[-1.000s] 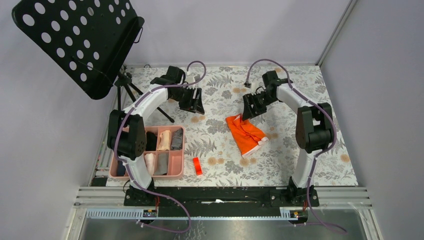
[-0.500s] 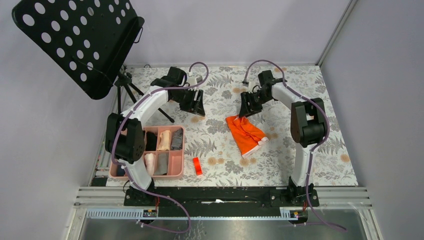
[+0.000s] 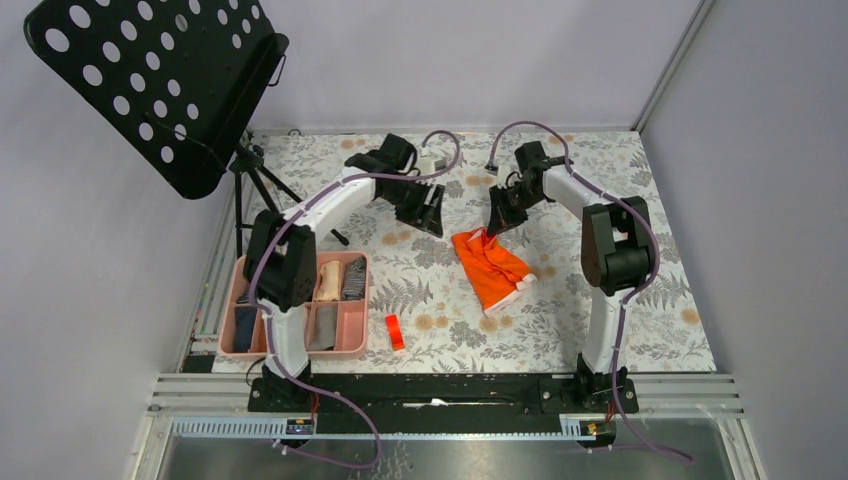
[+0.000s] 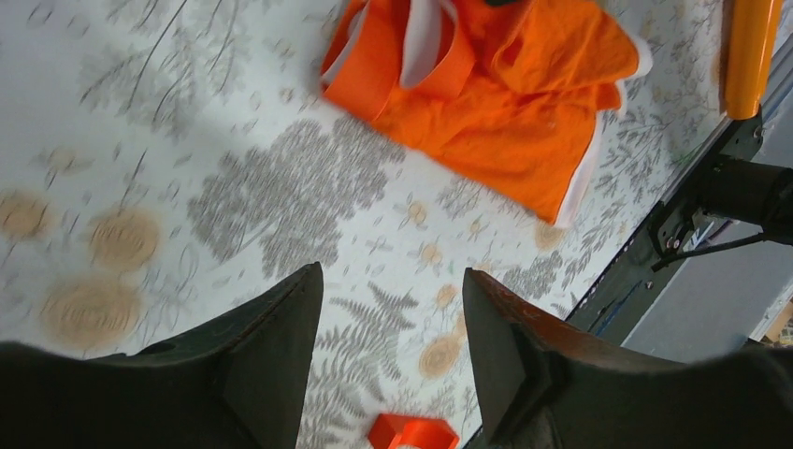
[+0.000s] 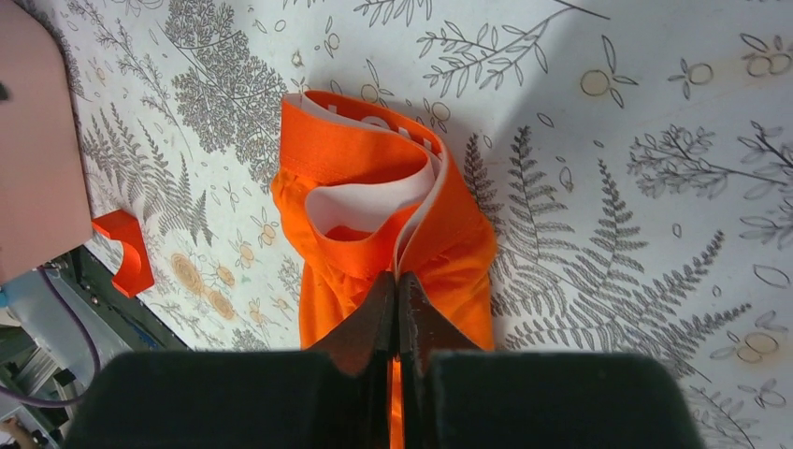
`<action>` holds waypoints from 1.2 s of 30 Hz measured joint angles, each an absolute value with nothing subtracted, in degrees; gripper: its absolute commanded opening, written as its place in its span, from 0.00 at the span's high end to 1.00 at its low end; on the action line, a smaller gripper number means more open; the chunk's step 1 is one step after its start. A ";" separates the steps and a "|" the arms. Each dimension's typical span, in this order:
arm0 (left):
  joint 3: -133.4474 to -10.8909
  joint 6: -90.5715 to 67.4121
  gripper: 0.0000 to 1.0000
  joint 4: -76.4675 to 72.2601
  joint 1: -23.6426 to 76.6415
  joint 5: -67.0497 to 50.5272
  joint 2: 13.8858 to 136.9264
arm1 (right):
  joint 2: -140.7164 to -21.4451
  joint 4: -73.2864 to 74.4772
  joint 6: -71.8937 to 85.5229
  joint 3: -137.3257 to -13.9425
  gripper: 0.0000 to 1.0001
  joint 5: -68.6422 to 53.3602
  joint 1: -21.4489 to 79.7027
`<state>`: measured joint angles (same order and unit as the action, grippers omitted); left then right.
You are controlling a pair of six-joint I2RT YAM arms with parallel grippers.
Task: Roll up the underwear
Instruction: Flatten out the underwear at the center of the board.
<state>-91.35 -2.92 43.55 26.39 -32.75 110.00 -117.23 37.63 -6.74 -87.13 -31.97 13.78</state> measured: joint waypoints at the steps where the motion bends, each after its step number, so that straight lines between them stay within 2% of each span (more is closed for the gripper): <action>1: -93.12 -3.11 0.40 43.62 27.46 -32.82 111.61 | -117.01 37.98 -7.03 -87.13 1.00 -32.03 13.58; 6: -100.25 -5.08 0.40 41.80 31.57 -33.87 118.08 | -115.28 39.81 -8.88 -87.37 1.00 -32.75 10.63; 15: -101.38 -13.13 0.39 28.67 32.60 -36.56 124.57 | -114.85 41.71 -10.37 -87.31 1.00 -36.03 8.62; 24: -104.18 -14.46 0.42 26.30 34.63 -37.01 132.90 | -114.83 41.98 -10.72 -86.89 1.00 -36.29 8.67; 33: -104.18 -14.72 0.54 25.50 35.51 -38.02 133.19 | -114.80 42.09 -10.79 -86.54 1.00 -36.21 8.67; 36: -104.18 -14.59 0.64 25.52 35.51 -38.89 133.21 | -114.80 42.15 -10.94 -86.37 1.00 -36.12 8.67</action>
